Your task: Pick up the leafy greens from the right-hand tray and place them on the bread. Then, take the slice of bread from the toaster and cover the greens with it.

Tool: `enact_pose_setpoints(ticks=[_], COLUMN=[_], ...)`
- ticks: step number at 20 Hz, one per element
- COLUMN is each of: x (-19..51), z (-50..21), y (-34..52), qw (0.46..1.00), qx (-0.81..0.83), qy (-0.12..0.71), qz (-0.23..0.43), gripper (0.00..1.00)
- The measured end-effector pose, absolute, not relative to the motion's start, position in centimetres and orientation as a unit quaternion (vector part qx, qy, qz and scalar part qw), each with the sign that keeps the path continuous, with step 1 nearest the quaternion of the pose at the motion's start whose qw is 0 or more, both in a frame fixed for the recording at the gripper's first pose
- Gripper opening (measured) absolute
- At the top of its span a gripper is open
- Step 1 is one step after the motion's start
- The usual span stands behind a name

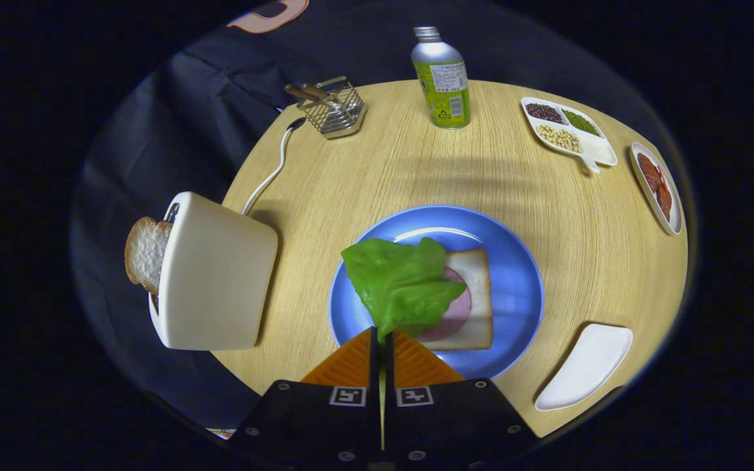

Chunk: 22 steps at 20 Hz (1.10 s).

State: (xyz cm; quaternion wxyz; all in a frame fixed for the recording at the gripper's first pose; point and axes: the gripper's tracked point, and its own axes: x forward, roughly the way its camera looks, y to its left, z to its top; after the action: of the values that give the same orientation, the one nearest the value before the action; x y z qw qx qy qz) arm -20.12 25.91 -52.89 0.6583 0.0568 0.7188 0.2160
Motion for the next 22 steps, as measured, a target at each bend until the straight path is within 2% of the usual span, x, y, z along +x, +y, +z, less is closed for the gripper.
enact_pose_setpoints(ticks=[4,6,8,9,13,17,22], x=[-19.2,-18.9,-18.8,-18.9,-18.2,-17.1,-15.2], z=[-54.5,-55.1,-55.1,-55.0,-54.3,-52.5,-48.3], y=[23.7,22.7,22.4,22.4,22.0,22.6,24.9], qw=[0.669,0.675,0.677,0.677,0.687,0.695,0.711], qx=[0.027,0.016,0.009,0.007,0.000,0.005,0.005], qy=[0.719,0.719,0.717,0.716,0.708,0.699,0.682], qz=[0.184,0.166,0.167,0.170,0.167,0.166,0.173], gripper=[0.03,0.07,0.14,0.22,0.41,0.54,0.63])
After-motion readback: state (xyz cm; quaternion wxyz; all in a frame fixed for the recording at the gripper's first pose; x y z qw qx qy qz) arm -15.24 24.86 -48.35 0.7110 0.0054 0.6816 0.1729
